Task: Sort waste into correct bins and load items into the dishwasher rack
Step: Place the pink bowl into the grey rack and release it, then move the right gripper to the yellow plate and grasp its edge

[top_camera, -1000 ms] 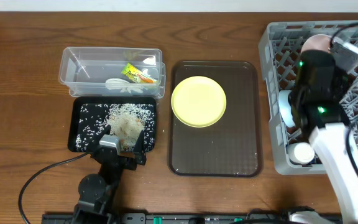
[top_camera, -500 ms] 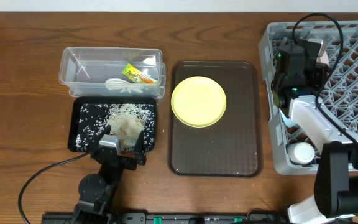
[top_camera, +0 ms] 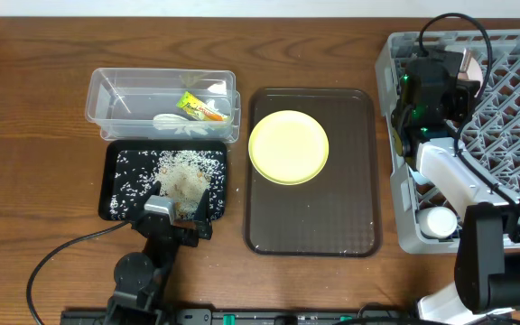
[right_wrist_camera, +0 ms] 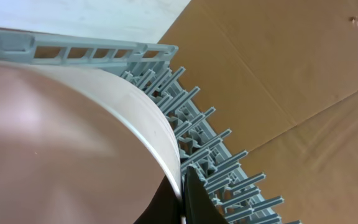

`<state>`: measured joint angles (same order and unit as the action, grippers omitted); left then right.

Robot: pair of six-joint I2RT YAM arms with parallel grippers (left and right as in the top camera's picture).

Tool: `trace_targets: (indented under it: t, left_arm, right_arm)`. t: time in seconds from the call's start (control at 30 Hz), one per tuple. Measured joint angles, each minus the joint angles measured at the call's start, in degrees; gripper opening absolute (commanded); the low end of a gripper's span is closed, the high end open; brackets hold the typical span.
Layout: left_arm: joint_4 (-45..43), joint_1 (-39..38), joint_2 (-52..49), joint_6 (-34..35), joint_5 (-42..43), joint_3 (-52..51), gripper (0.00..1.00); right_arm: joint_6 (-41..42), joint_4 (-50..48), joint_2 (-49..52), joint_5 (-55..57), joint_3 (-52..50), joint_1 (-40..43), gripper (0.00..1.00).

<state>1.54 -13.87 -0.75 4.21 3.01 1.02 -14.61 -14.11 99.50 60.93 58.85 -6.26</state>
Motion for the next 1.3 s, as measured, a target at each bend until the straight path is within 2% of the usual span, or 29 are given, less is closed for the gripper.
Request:
trace_targets:
  t: [0.27, 0.63, 0.73, 0.8, 0.9, 1.07, 1.2, 1.3]
  left_arm:
    - [0.0, 0.0, 0.0, 0.0, 0.0, 0.0, 0.99]
    - [0.0, 0.0, 0.0, 0.0, 0.0, 0.0, 0.99]
    - [0.0, 0.0, 0.0, 0.0, 0.0, 0.0, 0.99]
    - [0.0, 0.0, 0.0, 0.0, 0.0, 0.0, 0.99]
    - [0.0, 0.0, 0.0, 0.0, 0.0, 0.0, 0.99]
    - [0.0, 0.0, 0.0, 0.0, 0.0, 0.0, 0.99]
    - [0.0, 0.0, 0.0, 0.0, 0.0, 0.0, 1.00]
    - [0.0, 0.0, 0.0, 0.0, 0.0, 0.0, 0.99]
  right_arm:
    - [-1.1, 0.3, 2.3, -0.9, 0.0, -0.2, 0.01]
    - [-1.1, 8.8, 2.8, 5.2, 0.4, -7.1, 0.02]
    - [-0.3, 11.5, 3.1, 7.8, 0.4, -10.0, 0.10]
    - [0.7, 13.8, 3.1, 7.9, 0.4, -12.6, 0.24]
    - [2.8, 17.2, 3.1, 6.7, 0.4, -16.6, 0.53]
    - [5.9, 23.1, 2.9, 0.5, 0.4, -19.4, 0.58]
    - [10.9, 30.4, -0.1, -6.8, 0.3, -20.2, 0.68]
    - [14.8, 35.5, -4.3, -13.5, 0.3, -20.2, 0.68]
